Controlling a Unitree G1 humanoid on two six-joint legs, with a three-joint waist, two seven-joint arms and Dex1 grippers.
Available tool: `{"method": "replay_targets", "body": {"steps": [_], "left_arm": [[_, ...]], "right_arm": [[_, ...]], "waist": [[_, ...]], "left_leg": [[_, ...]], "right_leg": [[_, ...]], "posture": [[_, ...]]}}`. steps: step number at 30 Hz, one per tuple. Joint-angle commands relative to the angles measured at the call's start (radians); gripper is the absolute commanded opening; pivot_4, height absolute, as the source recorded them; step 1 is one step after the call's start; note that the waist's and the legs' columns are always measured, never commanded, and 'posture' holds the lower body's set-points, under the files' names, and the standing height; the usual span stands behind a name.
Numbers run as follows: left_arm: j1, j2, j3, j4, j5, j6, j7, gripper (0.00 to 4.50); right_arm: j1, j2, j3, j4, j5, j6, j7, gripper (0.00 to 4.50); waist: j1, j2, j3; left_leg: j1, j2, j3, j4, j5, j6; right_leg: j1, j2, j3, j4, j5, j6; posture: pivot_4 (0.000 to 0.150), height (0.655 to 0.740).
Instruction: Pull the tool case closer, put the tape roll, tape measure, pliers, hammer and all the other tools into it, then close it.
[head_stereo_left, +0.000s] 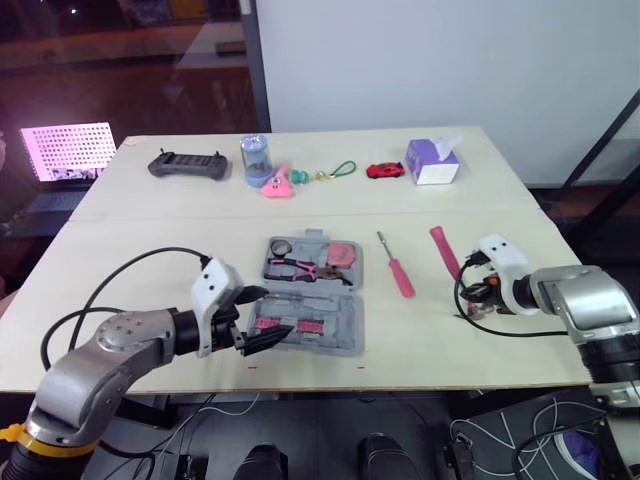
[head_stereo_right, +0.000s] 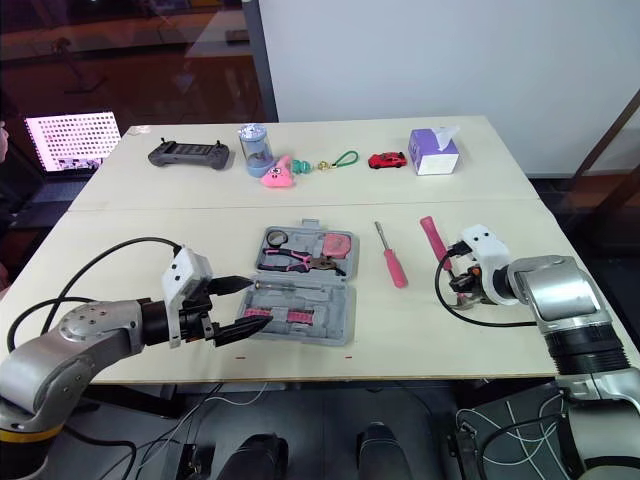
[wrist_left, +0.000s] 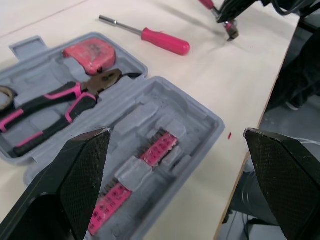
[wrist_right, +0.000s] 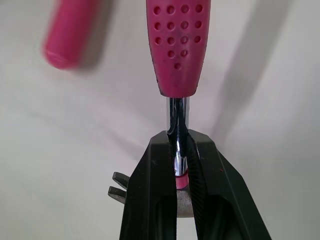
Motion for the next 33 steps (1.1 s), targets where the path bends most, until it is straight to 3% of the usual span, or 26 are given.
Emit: {"method": "replay_targets", "body": {"steps": [1, 6, 15, 21, 26, 30, 33], "left_arm": [[-0.004, -0.009, 0.035, -0.035, -0.022, -0.038, -0.006, 4.5], [-0.005, -0.009, 0.029, -0.039, -0.021, -0.041, -0.003, 4.5], [0.004, 0.007, 0.037, -0.048, -0.021, -0.038, -0.005, 4.5], [0.0, 0.012, 0.036, -0.045, -0.019, -0.041, -0.013, 4.5], [-0.013, 0.014, 0.024, -0.034, -0.015, -0.052, -0.031, 4.5], [-0.028, 0.012, 0.015, -0.021, -0.018, -0.063, -0.054, 4.5], [-0.065, 0.013, 0.005, 0.015, -0.026, -0.068, -0.094, 4.5]], "right_arm": [[-0.055, 0.051, -0.052, -0.012, 0.048, 0.138, -0.05, 0.04], [-0.088, 0.127, -0.039, 0.052, 0.046, 0.196, -0.138, 0.04], [-0.089, 0.203, -0.044, 0.17, 0.032, 0.09, -0.242, 0.04], [-0.096, 0.259, -0.089, 0.214, 0.021, 0.016, -0.32, 0.04], [-0.067, 0.242, -0.141, 0.127, 0.066, 0.035, -0.306, 2.33], [-0.012, 0.14, -0.089, 0.012, 0.084, 0.019, -0.229, 4.29], [0.053, 0.06, -0.11, -0.096, 0.078, -0.096, -0.197, 4.45]], "waist": [[-0.006, 0.0, 0.0], [-0.005, 0.0, 0.0], [-0.006, -0.002, -0.001], [-0.02, -0.017, -0.01], [-0.017, -0.016, -0.01], [-0.001, -0.013, -0.009], [-0.001, -0.013, -0.008]], "left_leg": [[0.0, 0.0, 0.0, 0.0, 0.0, 0.0], [0.001, 0.0, 0.0, 0.0, 0.0, 0.0], [0.001, 0.0, 0.0, 0.0, 0.0, 0.0], [0.005, 0.001, 0.0, 0.0, 0.0, 0.0], [0.007, 0.001, 0.0, -0.002, 0.0, 0.0], [0.002, 0.0, 0.0, -0.001, 0.0, 0.001], [0.001, 0.0, 0.0, -0.001, 0.0, 0.001]], "right_leg": [[0.0, 0.0, 0.0, 0.0, 0.0, 0.0], [0.0, 0.0, 0.0, 0.001, 0.0, 0.0], [0.0, 0.0, 0.0, 0.0, 0.0, 0.0], [0.004, 0.001, 0.0, 0.0, 0.0, -0.001], [0.006, 0.001, 0.0, 0.0, 0.0, -0.001], [0.002, 0.0, 0.0, -0.001, 0.0, 0.0], [0.001, 0.0, 0.0, -0.001, 0.0, 0.0]], "posture": [[0.15, 0.74], [0.15, 0.74], [0.15, 0.74], [0.15, 0.74], [0.15, 0.74], [0.15, 0.74], [0.15, 0.74]]}}
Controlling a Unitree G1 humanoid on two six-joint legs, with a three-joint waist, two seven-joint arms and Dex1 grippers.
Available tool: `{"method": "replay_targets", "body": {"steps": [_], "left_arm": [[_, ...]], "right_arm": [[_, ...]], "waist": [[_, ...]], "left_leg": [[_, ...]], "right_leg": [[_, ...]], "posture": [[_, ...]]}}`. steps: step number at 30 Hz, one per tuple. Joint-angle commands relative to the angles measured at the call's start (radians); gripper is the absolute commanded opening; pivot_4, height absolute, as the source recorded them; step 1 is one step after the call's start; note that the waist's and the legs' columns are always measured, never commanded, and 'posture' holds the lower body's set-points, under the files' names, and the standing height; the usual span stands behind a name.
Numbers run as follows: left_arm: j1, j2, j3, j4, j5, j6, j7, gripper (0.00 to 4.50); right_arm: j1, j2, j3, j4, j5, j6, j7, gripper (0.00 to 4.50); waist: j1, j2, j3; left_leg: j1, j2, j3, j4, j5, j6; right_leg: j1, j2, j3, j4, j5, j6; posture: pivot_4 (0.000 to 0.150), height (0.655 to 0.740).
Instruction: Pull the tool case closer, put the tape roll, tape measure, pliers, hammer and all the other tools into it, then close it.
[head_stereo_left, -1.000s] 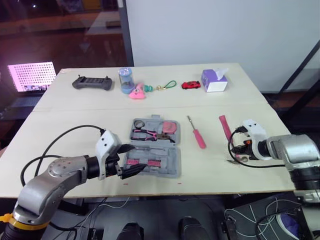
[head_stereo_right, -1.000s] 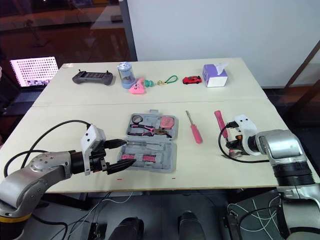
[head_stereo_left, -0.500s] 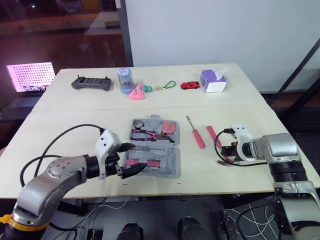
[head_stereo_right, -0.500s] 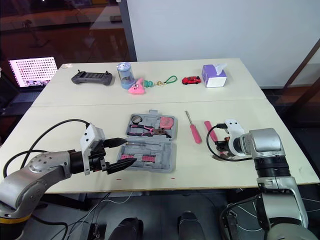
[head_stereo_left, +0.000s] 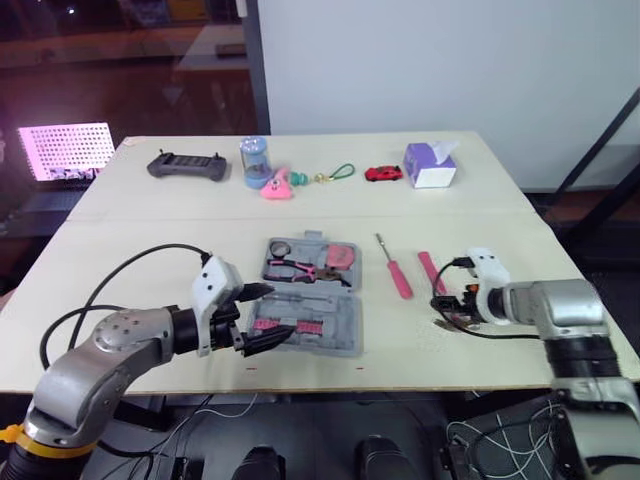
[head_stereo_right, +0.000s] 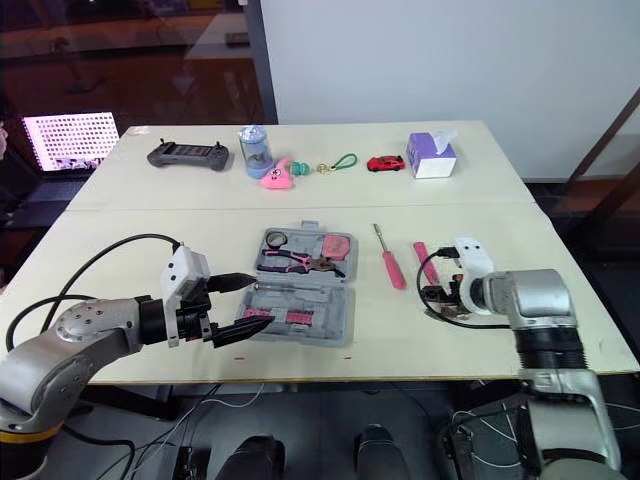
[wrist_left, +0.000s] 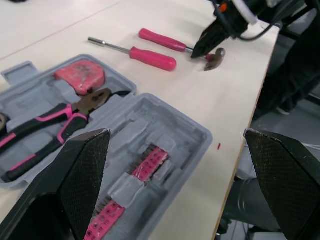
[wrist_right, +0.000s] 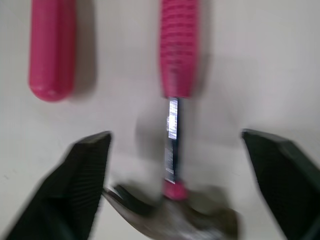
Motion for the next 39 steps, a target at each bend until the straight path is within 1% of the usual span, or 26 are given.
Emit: {"method": "replay_targets", "body": {"steps": [1, 3, 5, 11, 14, 21, 23, 25, 28, 29, 30, 31, 32, 39], "left_arm": [[-0.051, 0.01, -0.006, 0.023, -0.014, -0.03, -0.049, 4.5], [-0.076, 0.008, -0.024, 0.046, -0.005, -0.037, -0.069, 4.5], [-0.101, 0.001, -0.037, 0.067, 0.0, -0.042, -0.08, 4.5], [-0.144, -0.009, -0.06, 0.095, 0.009, -0.048, -0.094, 4.5], [-0.151, -0.005, -0.061, 0.101, 0.011, -0.051, -0.1, 4.5], [-0.152, 0.004, -0.059, 0.115, 0.021, -0.064, -0.113, 4.5], [-0.151, 0.004, -0.06, 0.114, 0.027, -0.066, -0.112, 4.5], [-0.149, 0.002, -0.058, 0.11, 0.03, -0.064, -0.111, 4.5], [-0.141, 0.004, -0.049, 0.1, 0.029, -0.062, -0.107, 4.5], [-0.136, 0.005, -0.047, 0.099, 0.029, -0.063, -0.107, 4.5], [-0.133, 0.006, -0.045, 0.1, 0.029, -0.065, -0.107, 4.5], [-0.129, 0.006, -0.044, 0.102, 0.032, -0.068, -0.107, 4.5], [-0.126, 0.005, -0.044, 0.105, 0.034, -0.072, -0.108, 4.5], [-0.094, 0.005, -0.007, 0.141, 0.038, -0.111, -0.109, 4.5]], "right_arm": [[0.056, -0.062, -0.041, -0.136, -0.013, -0.173, 0.017, 4.45], [0.113, -0.047, -0.055, -0.168, -0.046, -0.343, -0.016, 4.45], [0.151, -0.031, -0.054, -0.165, -0.065, -0.419, -0.04, 4.45], [0.222, 0.063, -0.057, -0.145, -0.057, -0.463, -0.086, 4.45], [0.234, 0.124, -0.08, -0.133, -0.038, -0.444, -0.12, 4.45], [0.234, 0.172, -0.092, -0.086, -0.013, -0.427, -0.136, 4.45], [0.229, 0.179, -0.091, -0.045, -0.013, -0.441, -0.135, 3.91], [0.226, 0.185, -0.096, -0.022, -0.005, -0.442, -0.131, 3.15], [0.232, 0.18, -0.091, -0.005, -0.008, -0.465, -0.112, 1.58], [0.232, 0.183, -0.096, -0.003, -0.004, -0.476, -0.106, 0.95], [0.231, 0.185, -0.099, -0.001, -0.001, -0.486, -0.101, 0.62], [0.23, 0.184, -0.099, 0.001, -0.001, -0.501, -0.095, 0.14], [0.229, 0.183, -0.099, 0.003, 0.0, -0.511, -0.091, 0.05], [0.181, 0.169, -0.18, -0.052, 0.076, -0.535, -0.074, 0.05]], "waist": [[0.0, 0.0, 0.0], [-0.002, 0.0, 0.0], [-0.006, 0.0, 0.0], [-0.003, 0.0, 0.0], [-0.004, 0.001, 0.0], [-0.004, 0.001, 0.0], [-0.004, 0.001, 0.0], [-0.004, 0.001, 0.0], [-0.004, 0.001, 0.0], [-0.005, 0.001, 0.0], [-0.005, 0.001, 0.0], [-0.005, 0.001, 0.0], [-0.004, 0.001, 0.0], [-0.005, 0.003, 0.002]], "left_leg": [[0.0, 0.0, 0.0, 0.0, 0.0, 0.0], [0.0, 0.0, 0.0, 0.0, 0.0, 0.0], [0.001, 0.0, 0.0, 0.0, 0.0, 0.0], [0.001, 0.0, 0.0, 0.0, 0.0, 0.0], [0.0, 0.0, 0.0, 0.0, 0.0, 0.0], [0.001, 0.0, 0.0, 0.0, 0.0, 0.0], [0.001, 0.0, 0.0, 0.0, 0.0, 0.0], [0.001, 0.0, 0.0, 0.0, 0.0, 0.0], [0.001, 0.0, 0.0, 0.0, 0.0, 0.0], [0.001, 0.0, 0.0, 0.0, 0.0, 0.0], [0.001, 0.0, 0.0, 0.0, 0.0, 0.0], [0.001, 0.0, 0.0, 0.0, 0.0, 0.0], [0.001, 0.0, 0.0, 0.0, 0.0, 0.0], [0.001, 0.0, 0.0, 0.0, 0.0, 0.0]], "right_leg": [[0.0, 0.0, 0.0, 0.0, 0.0, 0.0], [0.0, 0.0, 0.0, 0.0, 0.0, 0.0], [0.0, 0.0, 0.0, 0.0, 0.0, 0.0], [0.0, 0.0, 0.0, 0.0, 0.0, 0.0], [0.0, 0.0, 0.0, 0.0, 0.0, 0.0], [0.0, 0.0, 0.0, 0.0, 0.0, 0.0], [0.0, 0.0, 0.0, 0.0, 0.0, 0.0], [0.0, 0.0, 0.0, 0.0, 0.0, 0.0], [0.0, 0.0, 0.0, 0.0, 0.0, 0.0], [0.0, 0.0, 0.0, 0.0, 0.0, 0.0], [0.0, 0.0, 0.0, 0.0, 0.0, 0.0], [0.0, 0.0, 0.0, 0.0, 0.0, 0.0], [0.0, 0.0, 0.0, 0.0, 0.0, 0.0], [0.0, 0.0, 0.0, 0.0, 0.0, 0.0]], "posture": [[0.15, 0.74], [0.15, 0.74], [0.15, 0.74], [0.15, 0.74], [0.15, 0.74], [0.15, 0.74], [0.15, 0.74], [0.15, 0.74], [0.15, 0.74], [0.15, 0.74], [0.15, 0.74], [0.15, 0.74], [0.15, 0.74], [0.15, 0.74]]}}
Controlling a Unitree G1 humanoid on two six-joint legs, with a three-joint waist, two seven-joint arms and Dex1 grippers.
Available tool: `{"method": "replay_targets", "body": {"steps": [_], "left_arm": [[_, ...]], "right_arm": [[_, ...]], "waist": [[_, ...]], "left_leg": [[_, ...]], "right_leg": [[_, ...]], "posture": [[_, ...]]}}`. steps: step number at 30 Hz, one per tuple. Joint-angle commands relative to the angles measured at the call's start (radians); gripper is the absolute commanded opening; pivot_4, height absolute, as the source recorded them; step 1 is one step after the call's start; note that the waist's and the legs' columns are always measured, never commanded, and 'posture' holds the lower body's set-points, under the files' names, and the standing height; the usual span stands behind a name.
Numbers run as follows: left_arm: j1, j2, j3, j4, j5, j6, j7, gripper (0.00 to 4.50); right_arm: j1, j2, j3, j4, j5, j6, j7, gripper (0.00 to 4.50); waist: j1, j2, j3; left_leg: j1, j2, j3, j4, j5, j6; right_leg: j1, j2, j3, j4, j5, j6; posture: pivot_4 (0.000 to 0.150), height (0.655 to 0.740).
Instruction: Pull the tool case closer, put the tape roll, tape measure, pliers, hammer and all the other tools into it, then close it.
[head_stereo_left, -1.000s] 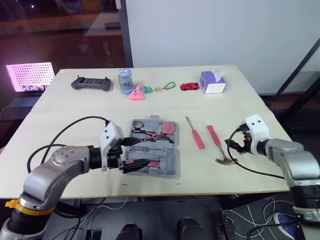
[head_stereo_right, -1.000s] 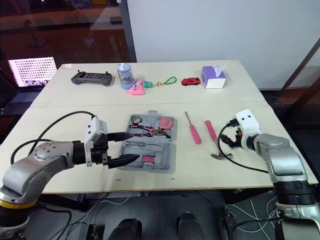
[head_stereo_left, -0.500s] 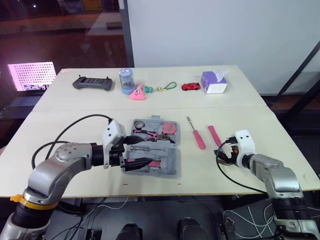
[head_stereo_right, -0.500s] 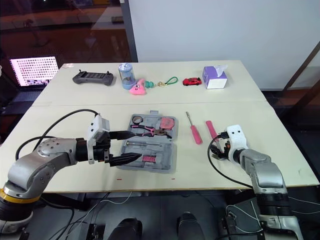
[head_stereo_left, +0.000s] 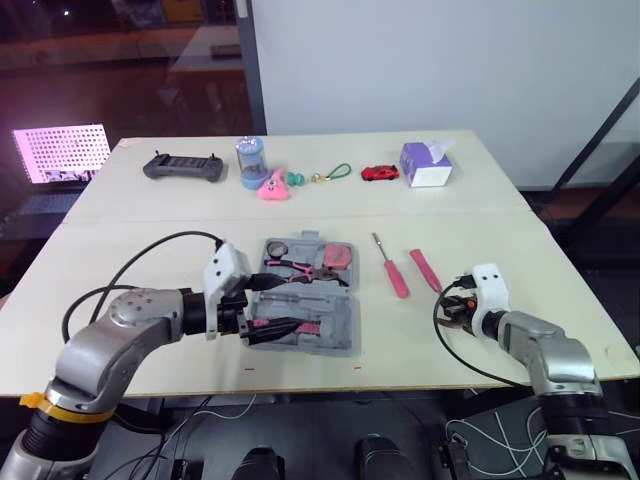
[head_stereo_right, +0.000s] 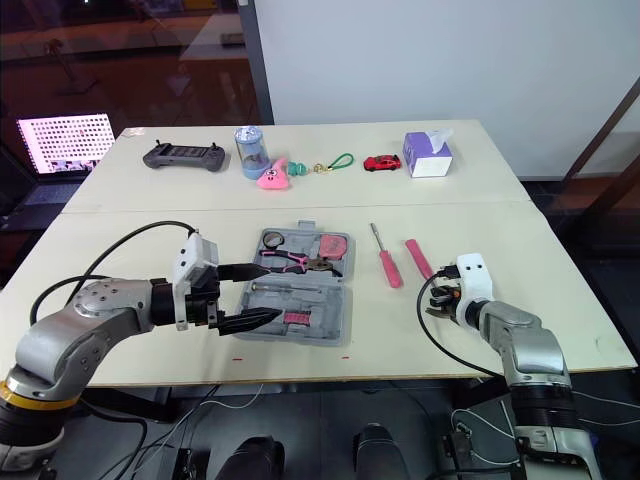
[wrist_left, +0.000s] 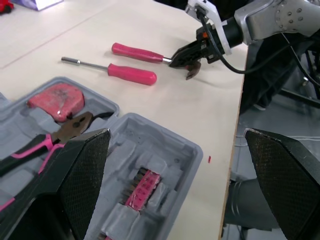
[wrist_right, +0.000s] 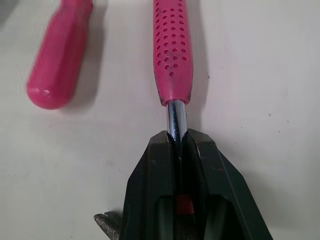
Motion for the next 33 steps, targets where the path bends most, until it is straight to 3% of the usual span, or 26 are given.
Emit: {"method": "replay_targets", "body": {"steps": [1, 5, 8, 13, 17, 24, 33], "left_arm": [[0.022, 0.016, 0.056, 0.017, 0.006, -0.039, -0.005, 4.5], [0.059, 0.047, 0.086, 0.045, 0.026, -0.071, -0.022, 4.5], [0.068, 0.067, 0.117, 0.06, 0.027, -0.086, -0.024, 4.5], [0.098, 0.11, 0.165, 0.083, 0.03, -0.105, -0.044, 4.5], [0.189, 0.16, 0.22, 0.12, 0.069, -0.159, -0.08, 4.5], [0.326, 0.184, 0.295, 0.138, 0.093, -0.204, -0.1, 4.5], [0.441, 0.159, 0.354, 0.124, 0.059, -0.211, -0.123, 4.5]], "right_arm": [[-0.054, -0.02, -0.06, -0.056, 0.033, -0.038, 0.0, 0.05], [-0.169, -0.041, -0.067, -0.027, 0.031, -0.028, -0.025, 0.05], [-0.25, -0.101, 0.021, -0.018, -0.004, -0.053, 0.06, 0.05], [-0.359, -0.209, 0.227, -0.058, -0.002, -0.032, 0.336, 0.05], [-0.533, -0.298, 0.54, -0.142, -0.109, 0.065, 0.572, 0.05], [-0.63, -0.243, 0.808, -0.219, -0.226, 0.147, 0.632, 0.05], [-0.677, -0.052, 0.885, -0.165, -0.251, 0.21, 0.614, 0.05]], "waist": [[-0.001, 0.001, 0.001], [-0.002, 0.003, 0.002], [-0.001, 0.005, 0.003], [-0.001, 0.005, 0.003], [-0.012, 0.008, 0.005], [-0.018, 0.007, 0.006], [-0.02, 0.007, 0.006]], "left_leg": [[0.0, 0.0, 0.0, 0.0, 0.0, 0.0], [0.0, 0.0, 0.0, 0.0, 0.0, 0.0], [-0.001, 0.0, 0.0, 0.0, 0.0, 0.0], [-0.001, 0.0, 0.0, -0.001, 0.0, 0.0], [-0.002, 0.0, 0.0, -0.001, 0.0, 0.0], [-0.003, 0.0, -0.002, -0.002, 0.0, 0.0], [-0.004, 0.0, -0.001, -0.002, 0.0, 0.0]], "right_leg": [[0.0, 0.0, 0.0, 0.0, 0.0, 0.0], [0.0, 0.0, 0.0, 0.0, 0.0, 0.0], [-0.001, 0.0, 0.0, 0.0, 0.0, 0.0], [-0.001, 0.0, 0.0, -0.001, 0.0, 0.0], [-0.002, 0.0, 0.0, -0.001, 0.0, 0.0], [-0.004, 0.0, -0.001, -0.001, 0.0, 0.0], [-0.006, -0.001, -0.001, 0.0, 0.0, 0.0]], "posture": [[0.15, 0.74], [0.15, 0.74], [0.15, 0.74], [0.15, 0.74], [0.15, 0.74], [0.15, 0.74], [0.15, 0.74]]}}
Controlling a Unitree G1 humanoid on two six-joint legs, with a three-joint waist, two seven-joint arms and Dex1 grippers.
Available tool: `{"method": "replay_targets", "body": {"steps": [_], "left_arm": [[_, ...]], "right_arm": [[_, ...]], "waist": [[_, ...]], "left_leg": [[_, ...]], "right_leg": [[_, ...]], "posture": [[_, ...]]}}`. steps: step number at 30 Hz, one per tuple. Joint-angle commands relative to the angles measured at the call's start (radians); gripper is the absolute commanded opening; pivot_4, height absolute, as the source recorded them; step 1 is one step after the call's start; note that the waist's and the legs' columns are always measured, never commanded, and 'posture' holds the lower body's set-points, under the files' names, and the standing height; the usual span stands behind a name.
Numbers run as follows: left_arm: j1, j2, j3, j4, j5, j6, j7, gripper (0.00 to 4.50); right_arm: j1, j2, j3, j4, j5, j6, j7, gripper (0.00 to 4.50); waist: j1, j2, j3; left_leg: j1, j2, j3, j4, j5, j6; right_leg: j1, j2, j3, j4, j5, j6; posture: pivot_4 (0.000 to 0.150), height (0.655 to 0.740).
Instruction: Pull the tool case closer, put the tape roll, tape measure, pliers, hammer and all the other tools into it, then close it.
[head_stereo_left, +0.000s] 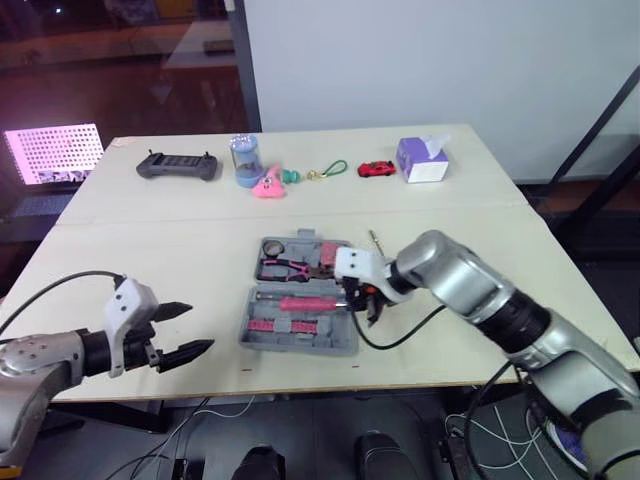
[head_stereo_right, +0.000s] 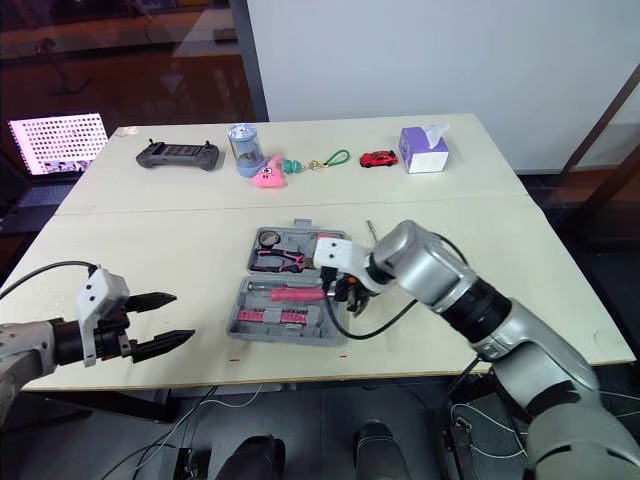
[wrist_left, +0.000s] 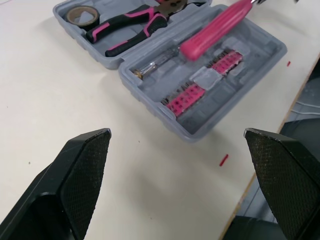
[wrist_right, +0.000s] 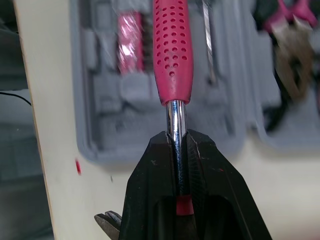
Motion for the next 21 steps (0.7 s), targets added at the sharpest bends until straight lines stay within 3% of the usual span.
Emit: {"method": "replay_targets", "body": {"steps": [1, 21], "left_arm": [[0.043, -0.01, 0.039, -0.024, -0.014, -0.014, -0.013, 4.5], [0.106, -0.039, 0.075, -0.061, -0.016, -0.018, 0.003, 4.5]], "right_arm": [[-0.043, 0.029, 0.004, -0.009, -0.015, 0.013, 0.007, 0.05], [-0.054, 0.232, 0.026, 0.232, -0.091, -0.078, -0.061, 0.05]], "waist": [[-0.001, 0.0, 0.0], [-0.005, 0.0, 0.0]], "left_leg": [[0.0, 0.0, 0.0, 0.0, 0.0, 0.0], [0.0, 0.0, 0.0, -0.001, 0.0, 0.0]], "right_leg": [[0.0, 0.0, 0.0, 0.0, 0.0, 0.0], [-0.002, 0.0, 0.0, 0.002, 0.0, 0.0]], "posture": [[0.15, 0.74], [0.15, 0.74]]}}
